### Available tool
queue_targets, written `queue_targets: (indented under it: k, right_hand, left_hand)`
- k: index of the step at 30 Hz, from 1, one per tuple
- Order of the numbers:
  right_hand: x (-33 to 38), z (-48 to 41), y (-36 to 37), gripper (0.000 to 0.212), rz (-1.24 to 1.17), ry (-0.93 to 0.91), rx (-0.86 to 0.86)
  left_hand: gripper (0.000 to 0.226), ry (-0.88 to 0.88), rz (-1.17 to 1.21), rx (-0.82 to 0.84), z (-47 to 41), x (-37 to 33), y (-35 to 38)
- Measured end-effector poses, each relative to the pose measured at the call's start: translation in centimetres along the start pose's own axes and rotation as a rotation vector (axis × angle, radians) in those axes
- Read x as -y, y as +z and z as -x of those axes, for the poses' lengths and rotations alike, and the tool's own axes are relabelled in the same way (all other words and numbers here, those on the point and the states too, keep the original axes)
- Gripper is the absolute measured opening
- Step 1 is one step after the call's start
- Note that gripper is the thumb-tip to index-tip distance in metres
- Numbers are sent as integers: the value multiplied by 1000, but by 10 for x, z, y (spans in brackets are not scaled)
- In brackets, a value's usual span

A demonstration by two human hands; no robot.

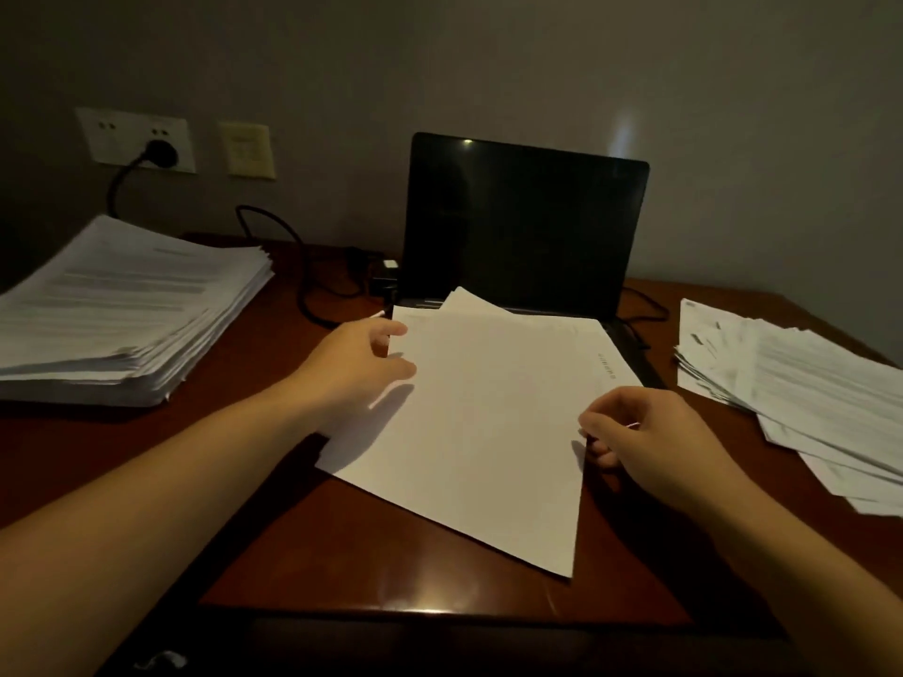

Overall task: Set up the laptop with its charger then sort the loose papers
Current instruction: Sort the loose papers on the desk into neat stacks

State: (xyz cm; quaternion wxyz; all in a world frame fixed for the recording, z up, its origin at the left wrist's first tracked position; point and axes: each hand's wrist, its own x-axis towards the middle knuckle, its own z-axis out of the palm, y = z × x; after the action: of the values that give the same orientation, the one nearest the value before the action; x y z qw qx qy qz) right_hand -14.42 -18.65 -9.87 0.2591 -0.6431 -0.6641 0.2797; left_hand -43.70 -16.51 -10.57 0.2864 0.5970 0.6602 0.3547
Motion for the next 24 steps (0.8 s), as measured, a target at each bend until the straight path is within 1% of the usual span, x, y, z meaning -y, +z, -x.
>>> queue_targets:
  k: [2, 6, 8, 11, 16, 19, 21, 24]
  right_hand:
    - [0, 3, -3, 9, -22, 27, 6]
    - [6, 6, -2, 25, -230, 145, 70]
    - [8, 5, -1, 34, -328, 196, 85]
    - [14, 4, 1, 47, -467, 237, 106]
    - [15, -4, 6, 67, -446, 223, 27]
    - [16, -4, 4, 72, -517, 213, 20]
    - [14, -4, 4, 76, -518, 182, 31]
    - [11, -5, 7, 78, -515, 147, 70]
  left_hand:
    - [64, -43, 29, -17, 0, 1, -3]
    - [67, -178, 162, 11, 0, 5, -11]
    - [61, -240, 233, 30, 0, 4, -15]
    - [46, -272, 314, 81, 2, 3, -21]
    - [27, -237, 238, 159, 9, 1, -26]
    - [34, -214, 210, 161, 15, -4, -25]
    - [39, -201, 252, 157, 15, -6, -22]
    - [28, -257, 373, 91, 13, -9, -18]
